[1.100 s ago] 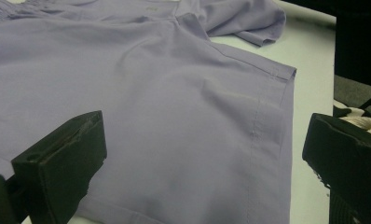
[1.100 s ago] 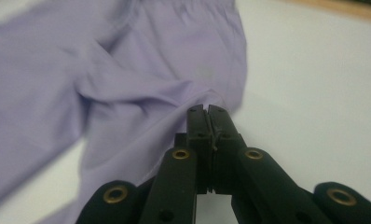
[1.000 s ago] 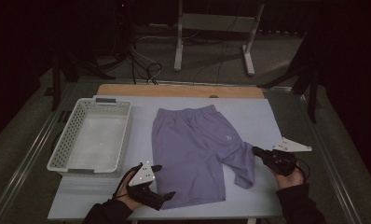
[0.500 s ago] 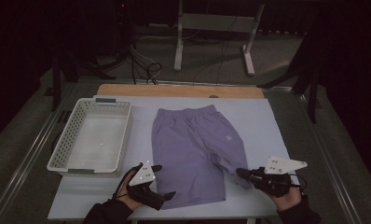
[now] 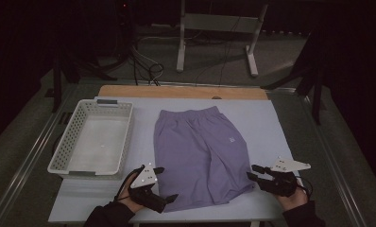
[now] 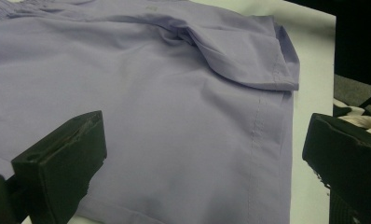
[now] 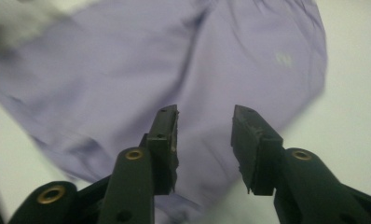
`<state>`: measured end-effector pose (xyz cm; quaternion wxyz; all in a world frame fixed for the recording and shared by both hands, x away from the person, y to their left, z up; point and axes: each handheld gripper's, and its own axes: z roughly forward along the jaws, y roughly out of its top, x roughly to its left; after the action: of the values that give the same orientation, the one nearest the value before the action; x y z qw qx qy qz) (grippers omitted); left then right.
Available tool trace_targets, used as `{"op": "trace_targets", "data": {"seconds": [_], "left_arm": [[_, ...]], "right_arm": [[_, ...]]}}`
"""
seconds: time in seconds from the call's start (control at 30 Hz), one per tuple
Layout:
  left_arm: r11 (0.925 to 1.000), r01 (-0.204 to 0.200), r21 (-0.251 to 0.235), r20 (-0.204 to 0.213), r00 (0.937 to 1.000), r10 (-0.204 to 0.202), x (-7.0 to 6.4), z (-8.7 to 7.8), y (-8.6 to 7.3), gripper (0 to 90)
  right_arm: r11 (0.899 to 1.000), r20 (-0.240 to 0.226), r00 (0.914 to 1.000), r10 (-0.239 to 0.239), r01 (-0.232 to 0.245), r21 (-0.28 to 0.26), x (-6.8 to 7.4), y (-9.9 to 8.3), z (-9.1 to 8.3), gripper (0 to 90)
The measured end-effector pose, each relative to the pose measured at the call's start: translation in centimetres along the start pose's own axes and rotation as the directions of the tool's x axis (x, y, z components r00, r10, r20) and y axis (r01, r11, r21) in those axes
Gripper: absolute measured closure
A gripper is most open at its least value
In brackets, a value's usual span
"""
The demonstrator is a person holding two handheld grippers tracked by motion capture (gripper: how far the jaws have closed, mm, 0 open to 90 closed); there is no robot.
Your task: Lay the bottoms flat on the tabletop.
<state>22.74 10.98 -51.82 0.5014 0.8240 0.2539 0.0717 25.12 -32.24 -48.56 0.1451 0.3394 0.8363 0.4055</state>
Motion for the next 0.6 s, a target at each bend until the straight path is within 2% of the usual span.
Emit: {"op": "trace_targets", "data": {"seconds": [0.17, 0.27, 0.3, 0.37, 0.4, 0.43, 0.47, 0.5, 0.6], "left_arm": [[1.0000, -0.001, 0.001, 0.002, 1.0000, 0.001, 0.0, 0.0, -0.1, 0.4], [1.0000, -0.002, -0.003, 0.003, 1.0000, 0.002, 0.0, 0.0, 0.0, 0.4], [1.0000, -0.003, -0.001, 0.003, 1.0000, 0.003, 0.0, 0.0, 0.0, 0.4], [1.0000, 0.000, 0.001, 0.004, 1.0000, 0.000, 0.0, 0.0, 0.0, 0.4], [1.0000, 0.000, 0.001, 0.004, 1.0000, 0.000, 0.0, 0.0, 0.0, 0.4], [1.0000, -0.006, -0.002, 0.004, 1.0000, 0.006, -0.1, 0.0, 0.0, 0.4], [1.0000, -0.006, -0.002, 0.004, 1.0000, 0.006, -0.1, 0.0, 0.0, 0.4], [1.0000, -0.006, 0.002, 0.004, 1.0000, 0.006, -0.1, 0.1, 0.0, 0.4], [1.0000, -0.006, 0.005, 0.005, 1.0000, 0.006, 0.0, 0.1, 0.0, 0.4]], "right_arm": [[0.998, -0.029, 0.9994, 0.017, -0.015, 0.064, 0.1, -1.2, 0.6, 58.0], [0.995, -0.008, 0.9999, 0.015, -0.014, 0.095, 0.0, -1.8, 0.5, 58.1], [0.993, -0.019, 0.9986, 0.049, -0.047, 0.108, -0.5, -2.7, 0.4, 58.4], [0.988, -0.045, 0.9944, 0.096, -0.090, 0.122, -1.0, -3.4, 0.5, 62.1], [0.988, -0.045, 0.9944, 0.096, -0.090, 0.122, -1.0, -3.4, 0.5, 62.1], [0.988, -0.066, 0.9935, 0.093, -0.084, 0.129, -1.2, -3.6, 0.7, 73.5], [0.988, -0.066, 0.9935, 0.093, -0.084, 0.129, -1.2, -3.6, 0.7, 73.5], [0.987, -0.067, 0.9929, 0.098, -0.089, 0.134, -1.1, -3.3, 0.8, 87.6], [0.987, -0.067, 0.9923, 0.104, -0.094, 0.130, -1.1, -2.9, 0.6, 89.0]]}}
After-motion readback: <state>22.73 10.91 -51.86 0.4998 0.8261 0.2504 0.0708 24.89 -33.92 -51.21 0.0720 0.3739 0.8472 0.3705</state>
